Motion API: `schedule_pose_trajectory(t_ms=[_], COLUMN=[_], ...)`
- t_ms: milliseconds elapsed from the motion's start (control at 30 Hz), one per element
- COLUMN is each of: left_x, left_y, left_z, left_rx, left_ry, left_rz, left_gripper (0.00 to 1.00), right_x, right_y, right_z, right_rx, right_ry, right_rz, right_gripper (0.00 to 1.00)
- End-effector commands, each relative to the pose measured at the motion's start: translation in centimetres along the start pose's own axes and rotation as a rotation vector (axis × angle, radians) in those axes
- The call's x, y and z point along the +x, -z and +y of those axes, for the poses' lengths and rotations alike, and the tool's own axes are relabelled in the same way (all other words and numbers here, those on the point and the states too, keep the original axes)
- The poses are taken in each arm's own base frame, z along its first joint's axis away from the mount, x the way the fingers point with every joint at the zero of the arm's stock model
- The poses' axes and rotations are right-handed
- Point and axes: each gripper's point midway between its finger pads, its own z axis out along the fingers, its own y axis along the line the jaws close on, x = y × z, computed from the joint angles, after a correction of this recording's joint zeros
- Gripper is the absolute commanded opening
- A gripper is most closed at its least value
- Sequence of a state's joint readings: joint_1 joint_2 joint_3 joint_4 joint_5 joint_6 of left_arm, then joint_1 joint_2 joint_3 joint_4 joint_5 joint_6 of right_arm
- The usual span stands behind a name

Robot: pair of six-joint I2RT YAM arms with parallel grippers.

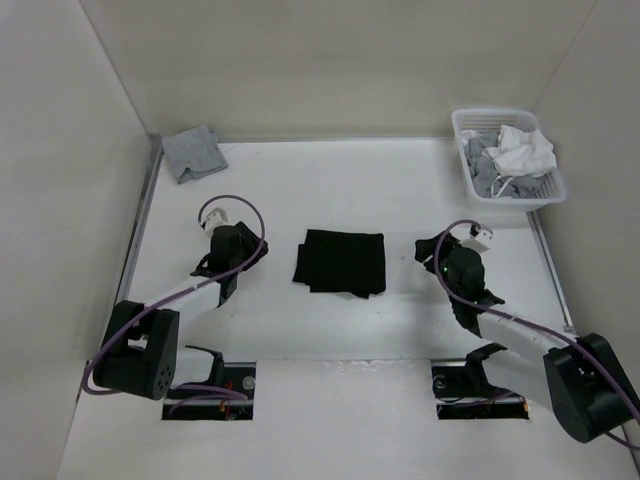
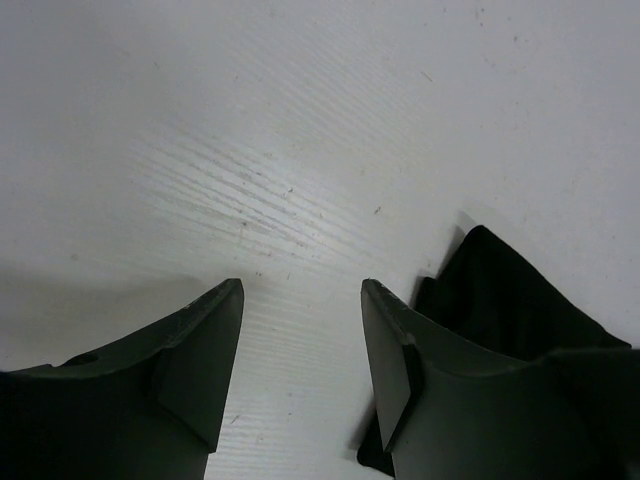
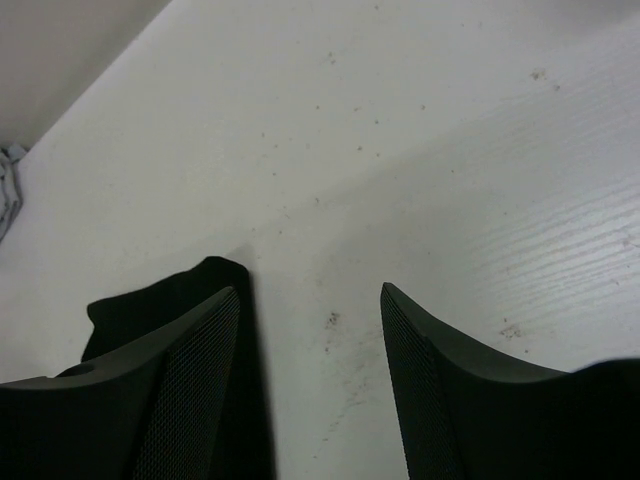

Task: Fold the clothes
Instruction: Fold the tank top

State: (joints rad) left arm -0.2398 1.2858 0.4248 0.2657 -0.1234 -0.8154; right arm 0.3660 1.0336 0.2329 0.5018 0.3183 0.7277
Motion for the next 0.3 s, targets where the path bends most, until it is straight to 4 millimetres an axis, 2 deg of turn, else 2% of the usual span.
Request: schedule_pose_trajectory(t_ms=[0,167,267], left_x=[-3.21,-2.64,-2.35], left_y=[0.33,-0.04,-0.21], left_z=[-3.54,-3.54,-3.20], left_rx=[0.107,0.100,0.092], left_ry=[-0.011,-0.030,-0.024], left_rz=[-0.089,-0.064,-0.057], left_gripper=[0.49,0.49,0.54], right_x=[-1.31,-1.30,-1.34], right_y=[-0.68,-0.71,-0.71], right_z=[1.11,0.95,1.10], right_rx=[-0.022,-0.017,-0.021], right_ry=[-0.006,-0.011,-0.003], right_rz=[-0.041,-0.040,-0.042], right_gripper=[0.63,0.63,0.63])
